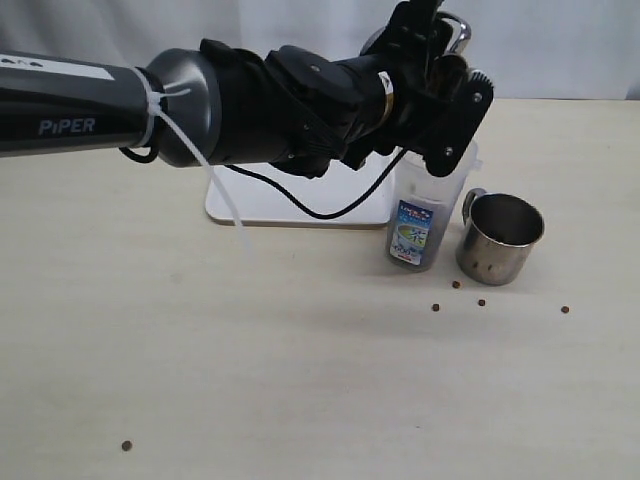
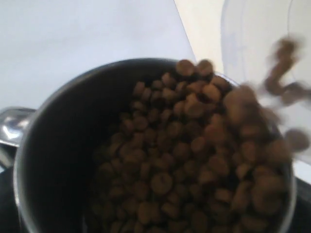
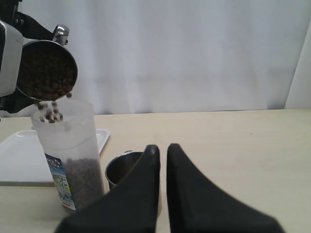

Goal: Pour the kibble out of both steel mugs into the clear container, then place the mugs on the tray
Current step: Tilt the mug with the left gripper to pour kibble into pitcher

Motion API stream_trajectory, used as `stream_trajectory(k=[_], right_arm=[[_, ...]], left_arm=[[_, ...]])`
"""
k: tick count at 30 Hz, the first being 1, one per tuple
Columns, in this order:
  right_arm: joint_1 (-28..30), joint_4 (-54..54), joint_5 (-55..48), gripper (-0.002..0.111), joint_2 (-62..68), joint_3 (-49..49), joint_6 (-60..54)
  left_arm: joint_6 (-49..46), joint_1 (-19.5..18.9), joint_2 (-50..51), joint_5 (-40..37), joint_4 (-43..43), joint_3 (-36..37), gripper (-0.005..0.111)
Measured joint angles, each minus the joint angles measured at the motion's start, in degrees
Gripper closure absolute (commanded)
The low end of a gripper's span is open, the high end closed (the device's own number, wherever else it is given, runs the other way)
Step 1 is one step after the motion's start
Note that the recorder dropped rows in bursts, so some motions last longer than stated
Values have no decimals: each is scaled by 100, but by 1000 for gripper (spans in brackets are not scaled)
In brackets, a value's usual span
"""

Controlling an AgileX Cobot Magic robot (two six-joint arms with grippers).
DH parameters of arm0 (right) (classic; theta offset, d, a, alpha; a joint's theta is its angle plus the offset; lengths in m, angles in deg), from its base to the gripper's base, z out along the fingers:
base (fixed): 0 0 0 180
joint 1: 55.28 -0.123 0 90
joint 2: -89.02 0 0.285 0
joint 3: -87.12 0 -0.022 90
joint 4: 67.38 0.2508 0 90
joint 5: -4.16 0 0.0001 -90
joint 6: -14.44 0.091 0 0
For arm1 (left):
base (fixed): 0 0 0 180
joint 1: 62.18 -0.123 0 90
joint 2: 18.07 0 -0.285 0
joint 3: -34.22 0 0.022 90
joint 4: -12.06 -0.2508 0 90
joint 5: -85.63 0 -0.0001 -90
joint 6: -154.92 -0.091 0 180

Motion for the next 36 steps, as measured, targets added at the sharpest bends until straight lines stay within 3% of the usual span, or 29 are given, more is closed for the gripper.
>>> stream_trajectory(k=[36], right_arm=[[0,0,0,104,0,0,0]], left_arm=[[-743,0,94,127,-22,-228,107]])
